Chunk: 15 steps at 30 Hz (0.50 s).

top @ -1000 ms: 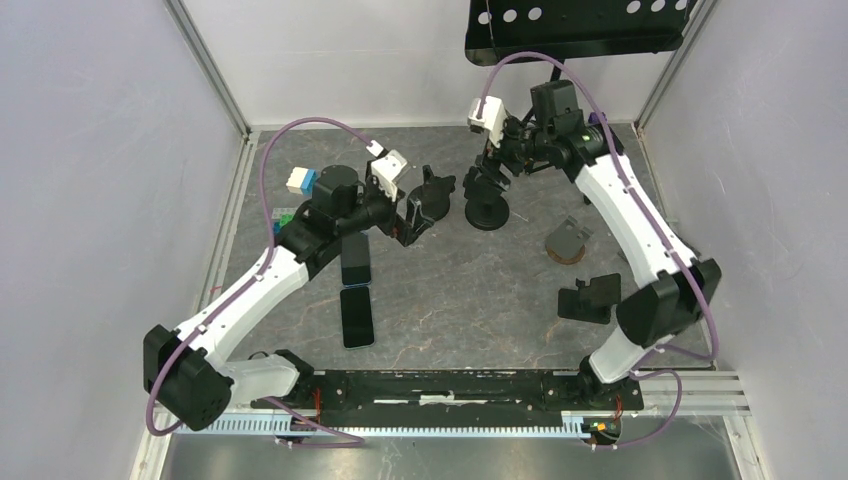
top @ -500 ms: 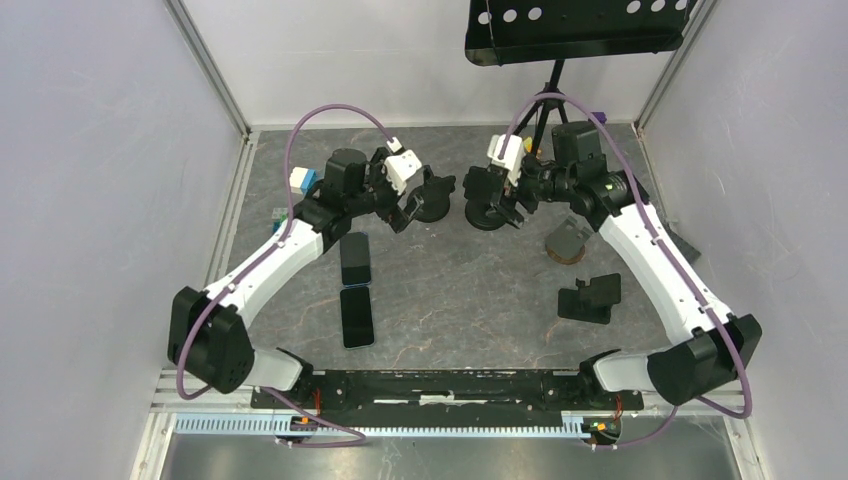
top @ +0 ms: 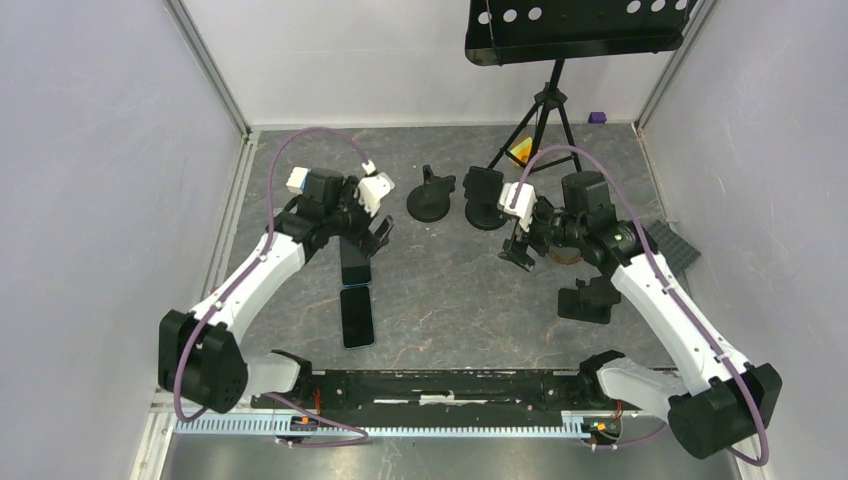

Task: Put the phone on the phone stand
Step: Move the phone stand to the center of the board.

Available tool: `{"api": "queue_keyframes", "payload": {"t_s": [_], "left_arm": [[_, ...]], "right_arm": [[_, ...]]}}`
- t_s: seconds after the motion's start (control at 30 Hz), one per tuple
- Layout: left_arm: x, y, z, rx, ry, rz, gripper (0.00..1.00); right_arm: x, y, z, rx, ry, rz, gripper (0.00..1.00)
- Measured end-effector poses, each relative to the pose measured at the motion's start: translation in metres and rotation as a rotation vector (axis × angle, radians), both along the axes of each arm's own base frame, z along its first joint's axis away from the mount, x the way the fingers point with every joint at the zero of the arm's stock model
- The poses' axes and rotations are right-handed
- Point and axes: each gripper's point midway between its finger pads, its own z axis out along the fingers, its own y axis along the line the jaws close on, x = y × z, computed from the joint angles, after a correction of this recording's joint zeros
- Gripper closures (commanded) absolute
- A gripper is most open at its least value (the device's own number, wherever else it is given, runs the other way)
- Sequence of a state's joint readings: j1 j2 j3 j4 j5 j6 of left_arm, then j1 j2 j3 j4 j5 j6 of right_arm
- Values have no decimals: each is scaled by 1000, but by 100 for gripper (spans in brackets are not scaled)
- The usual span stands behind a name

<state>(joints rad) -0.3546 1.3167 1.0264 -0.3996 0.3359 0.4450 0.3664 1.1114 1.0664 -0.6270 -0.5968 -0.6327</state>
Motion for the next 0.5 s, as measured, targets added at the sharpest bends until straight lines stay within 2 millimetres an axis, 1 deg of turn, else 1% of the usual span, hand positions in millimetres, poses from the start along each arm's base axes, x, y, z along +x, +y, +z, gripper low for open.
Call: {"api": "queue_keyframes", "payload": {"t_s": [0.1,0.2,0.37,0.43,0.5], "left_arm": [[-31,15,-24,27,82,14,0],[-53,21,-33,30,117,10,0],[-63,21,-32,8,113,2,0],[-64,18,-33,-5,120,-3,0],[-66,17,-35,-14,131,-8,0]], "right_arm": [[-2,-15,-21,-47,4,-73,6],[4,-42,-40,-131,4,-221,6],[22,-91,-56,-255,-8,-471,7],[32,-115,-61,-278,8,-569,7],[40,-129,-67,-282,33,-627,7]]}}
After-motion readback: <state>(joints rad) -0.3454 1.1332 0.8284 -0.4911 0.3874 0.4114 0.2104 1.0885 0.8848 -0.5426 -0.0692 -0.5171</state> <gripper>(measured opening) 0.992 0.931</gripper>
